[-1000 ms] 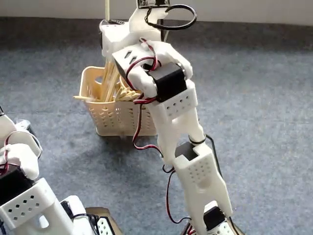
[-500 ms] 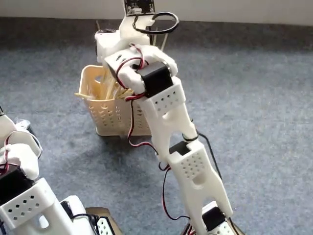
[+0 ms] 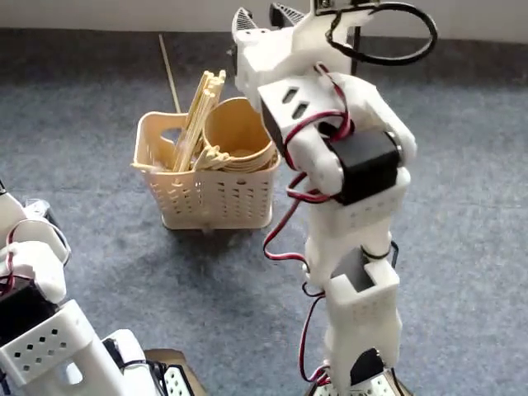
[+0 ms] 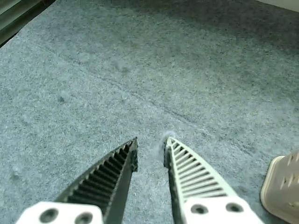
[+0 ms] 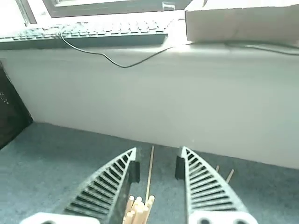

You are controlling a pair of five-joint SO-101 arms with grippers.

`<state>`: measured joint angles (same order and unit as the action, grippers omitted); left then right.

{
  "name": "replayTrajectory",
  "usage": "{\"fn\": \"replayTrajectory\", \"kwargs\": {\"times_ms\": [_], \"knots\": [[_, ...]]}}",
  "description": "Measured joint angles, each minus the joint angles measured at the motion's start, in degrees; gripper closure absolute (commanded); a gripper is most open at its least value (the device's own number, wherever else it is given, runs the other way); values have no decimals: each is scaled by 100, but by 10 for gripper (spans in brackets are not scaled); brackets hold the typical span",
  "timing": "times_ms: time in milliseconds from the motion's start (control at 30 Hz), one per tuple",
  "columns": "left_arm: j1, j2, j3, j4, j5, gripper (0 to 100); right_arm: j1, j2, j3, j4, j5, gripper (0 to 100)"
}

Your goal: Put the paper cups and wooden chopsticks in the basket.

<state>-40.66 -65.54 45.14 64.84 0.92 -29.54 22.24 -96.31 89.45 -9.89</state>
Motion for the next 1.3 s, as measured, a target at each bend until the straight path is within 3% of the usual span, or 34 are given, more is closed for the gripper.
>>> {"fn": "replayTrajectory", "kwargs": {"times_ms": [100,267,400,500,767,933,1133,1300], "knots": [[0,0,0,0,-62,883,457,-387,0,290,396,861],[-185,264,-703,0,-316,805,1890,-677,-9,1029,1099,861],[-448,1477,-2312,589,-299,787,3138,-686,316,1073,1169,861],[-396,3051,-3974,1354,-299,787,3622,-695,1310,1081,1407,861],[668,8000,-8923,3349,-299,783,3886,-677,4220,1081,1952,861],[826,10409,-11420,3587,-580,783,4009,-677,4422,1081,1978,861],[571,12088,-13169,3534,-642,783,3982,-677,5020,923,1837,861],[703,12782,-13398,3007,-422,782,3903,-677,6259,70,1820,861]]}}
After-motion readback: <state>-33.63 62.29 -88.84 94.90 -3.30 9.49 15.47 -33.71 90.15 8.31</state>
